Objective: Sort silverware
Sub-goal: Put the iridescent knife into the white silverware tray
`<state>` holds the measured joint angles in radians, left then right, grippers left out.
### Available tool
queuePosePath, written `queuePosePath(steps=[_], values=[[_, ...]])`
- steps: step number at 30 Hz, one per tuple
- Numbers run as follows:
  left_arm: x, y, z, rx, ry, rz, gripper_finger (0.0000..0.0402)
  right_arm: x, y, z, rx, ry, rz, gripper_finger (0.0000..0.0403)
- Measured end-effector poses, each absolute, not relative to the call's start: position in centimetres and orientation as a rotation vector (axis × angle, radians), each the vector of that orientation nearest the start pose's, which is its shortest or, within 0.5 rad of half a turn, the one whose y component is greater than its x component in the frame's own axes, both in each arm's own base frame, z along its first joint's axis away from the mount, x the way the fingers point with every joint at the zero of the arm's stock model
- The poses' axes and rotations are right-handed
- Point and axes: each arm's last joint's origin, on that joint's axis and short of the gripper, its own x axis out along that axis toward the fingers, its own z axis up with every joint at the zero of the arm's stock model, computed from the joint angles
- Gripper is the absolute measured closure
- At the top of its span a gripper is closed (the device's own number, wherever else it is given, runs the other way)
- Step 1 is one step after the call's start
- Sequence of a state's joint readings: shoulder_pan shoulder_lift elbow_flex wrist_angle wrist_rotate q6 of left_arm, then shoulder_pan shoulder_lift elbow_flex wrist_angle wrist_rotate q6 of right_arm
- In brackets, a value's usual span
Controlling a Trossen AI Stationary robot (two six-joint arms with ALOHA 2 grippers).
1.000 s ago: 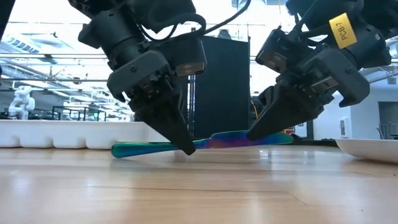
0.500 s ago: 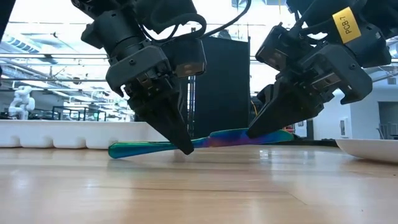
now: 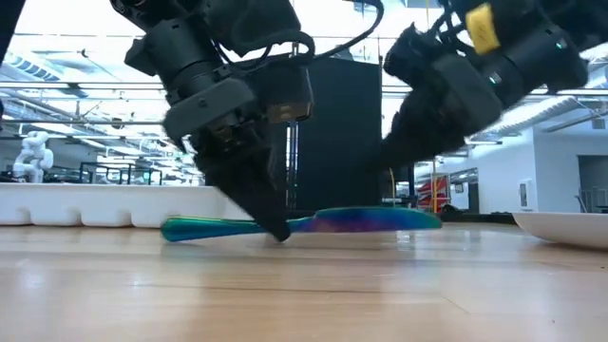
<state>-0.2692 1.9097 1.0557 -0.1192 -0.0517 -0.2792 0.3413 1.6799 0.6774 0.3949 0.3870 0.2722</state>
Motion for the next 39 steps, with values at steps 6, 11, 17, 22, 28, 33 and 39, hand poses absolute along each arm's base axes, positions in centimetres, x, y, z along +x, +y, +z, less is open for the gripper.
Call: queuePosePath(steps=[6,11,17,22,28,33,39], values=[[35.5,-9.5,13.0,-0.100,0.984,-0.056,0.0391,28.5,9.2,16.4,0.086,0.522,-0.105,0.0324],[33.9,-8.2,15.9,-0.072,1.010,0.068,0.0392,27.3,9.2,17.2,0.114,0.583,-0.120,0.0323],[30.0,-5.6,21.7,-0.148,1.025,0.244,0.0392,27.0,9.0,17.0,0.094,0.617,-0.123,0.0332],[25.6,-3.4,26.0,-0.292,0.973,0.507,0.0392,27.1,9.0,17.1,0.015,0.616,-0.096,0.0334],[19.5,-1.3,27.9,-0.482,0.899,0.866,0.0392,27.3,8.4,17.2,-0.121,0.602,-0.141,0.0334],[15.7,-0.5,27.7,-0.577,0.792,1.059,0.0389,27.6,7.3,17.2,-0.208,0.611,-0.154,0.0335],[13.9,-0.2,25.8,-0.664,0.742,1.143,0.0383,28.2,5.5,17.5,-0.254,0.590,-0.192,0.0335]])
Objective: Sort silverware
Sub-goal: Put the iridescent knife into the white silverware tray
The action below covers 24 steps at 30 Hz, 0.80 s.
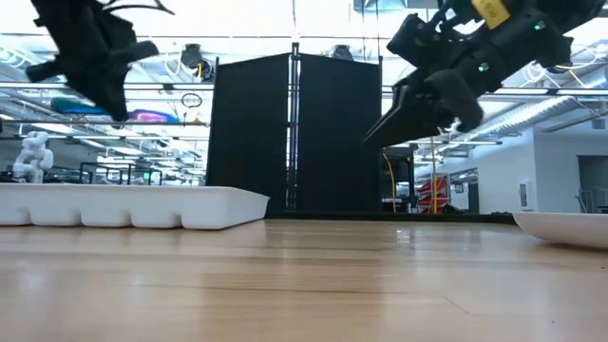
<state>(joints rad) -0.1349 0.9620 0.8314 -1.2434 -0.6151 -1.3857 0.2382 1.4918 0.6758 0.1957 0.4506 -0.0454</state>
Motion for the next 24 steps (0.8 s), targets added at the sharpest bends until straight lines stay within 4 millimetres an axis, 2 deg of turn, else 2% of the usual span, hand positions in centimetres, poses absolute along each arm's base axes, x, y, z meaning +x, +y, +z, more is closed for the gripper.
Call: queuePosePath(steps=[11,15,24], values=[[12.9,-0.2,20.8,-0.772,0.767,1.250,0.0379,28.6,3.7,17.7,-0.255,0.580,-0.243,0.0335],[13.4,-0.3,19.9,-0.816,0.727,1.222,0.0379,28.7,3.5,17.7,-0.253,0.581,-0.247,0.0335],[13.2,-0.3,17.7,-0.815,0.734,1.219,0.0378,28.7,3.5,17.6,-0.248,0.581,-0.246,0.0335]])
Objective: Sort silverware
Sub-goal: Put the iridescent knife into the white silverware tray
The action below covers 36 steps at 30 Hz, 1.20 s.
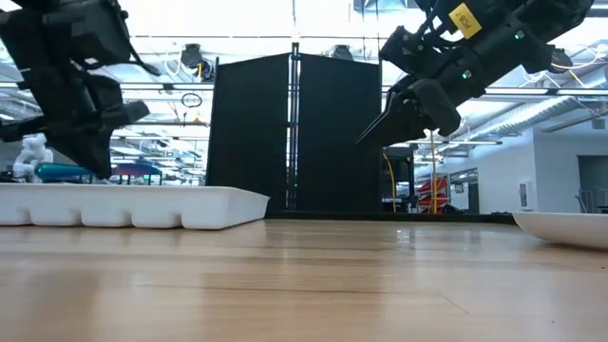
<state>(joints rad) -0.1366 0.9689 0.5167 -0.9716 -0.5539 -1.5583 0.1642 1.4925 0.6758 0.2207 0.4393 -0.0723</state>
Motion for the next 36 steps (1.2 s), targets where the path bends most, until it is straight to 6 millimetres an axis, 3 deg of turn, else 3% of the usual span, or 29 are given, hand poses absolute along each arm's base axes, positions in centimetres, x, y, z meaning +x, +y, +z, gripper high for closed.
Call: queuePosePath(steps=[13,36], values=[[12.7,0.7,15.1,-0.858,0.710,1.259,0.0378,28.7,3.5,17.8,-0.243,0.567,-0.248,0.0335],[13.2,2.8,15.1,-0.844,0.730,1.245,0.0378,28.7,3.5,17.8,-0.243,0.567,-0.248,0.0335]])
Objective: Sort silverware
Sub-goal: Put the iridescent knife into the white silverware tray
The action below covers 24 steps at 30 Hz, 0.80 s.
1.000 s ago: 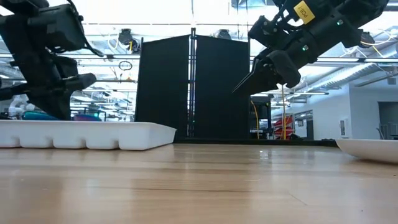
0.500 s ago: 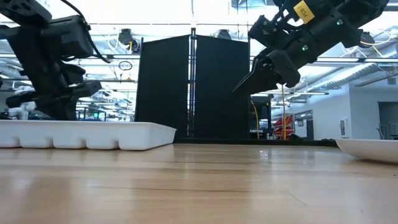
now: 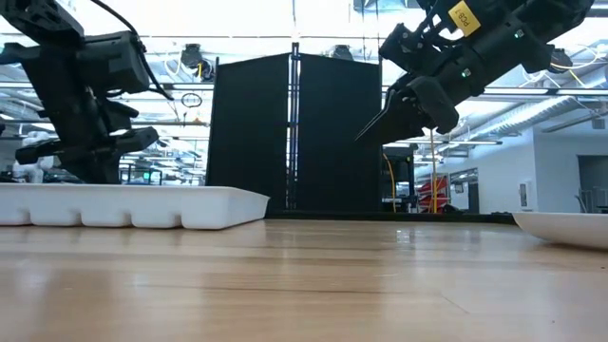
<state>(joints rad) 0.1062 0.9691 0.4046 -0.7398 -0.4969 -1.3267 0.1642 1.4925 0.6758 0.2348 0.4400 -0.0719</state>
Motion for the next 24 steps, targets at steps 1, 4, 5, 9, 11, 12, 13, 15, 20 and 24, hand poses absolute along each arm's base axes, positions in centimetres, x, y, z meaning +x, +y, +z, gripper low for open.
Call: queuePosePath(steps=[1,4,5,9,11,12,13,15,20,24], values=[[13.22,2.80,15.09,-0.844,0.728,1.244,0.0378,28.74,3.51,17.75,-0.243,0.567,-0.248,0.0335],[13.22,2.80,15.09,-0.845,0.727,1.244,0.0378,28.74,3.51,17.75,-0.243,0.567,-0.248,0.0335],[13.23,2.80,15.09,-0.845,0.727,1.244,0.0378,28.74,3.51,17.75,-0.243,0.567,-0.248,0.0335],[13.29,2.80,15.11,-0.847,0.721,1.240,0.0378,28.74,3.51,17.75,-0.243,0.567,-0.248,0.0335],[13.33,2.80,15.12,-0.843,0.720,1.235,0.0378,28.74,3.51,17.74,-0.243,0.568,-0.248,0.0335],[13.37,2.81,15.14,-0.845,0.716,1.233,0.0378,28.74,3.51,17.75,-0.243,0.567,-0.248,0.0335],[13.43,2.82,15.16,-0.847,0.711,1.231,0.0378,28.74,3.51,17.75,-0.243,0.567,-0.248,0.0335],[13.45,2.83,15.17,-0.845,0.705,1.232,0.0376,28.74,3.51,17.75,-0.243,0.567,-0.248,0.0335],[13.43,2.83,15.17,-0.845,0.705,1.234,0.0356,28.74,3.51,17.75,-0.243,0.567,-0.248,0.0335],[13.43,2.83,15.17,-0.850,0.702,1.237,0.0324,28.74,3.51,17.75,-0.243,0.567,-0.248,0.0335]])
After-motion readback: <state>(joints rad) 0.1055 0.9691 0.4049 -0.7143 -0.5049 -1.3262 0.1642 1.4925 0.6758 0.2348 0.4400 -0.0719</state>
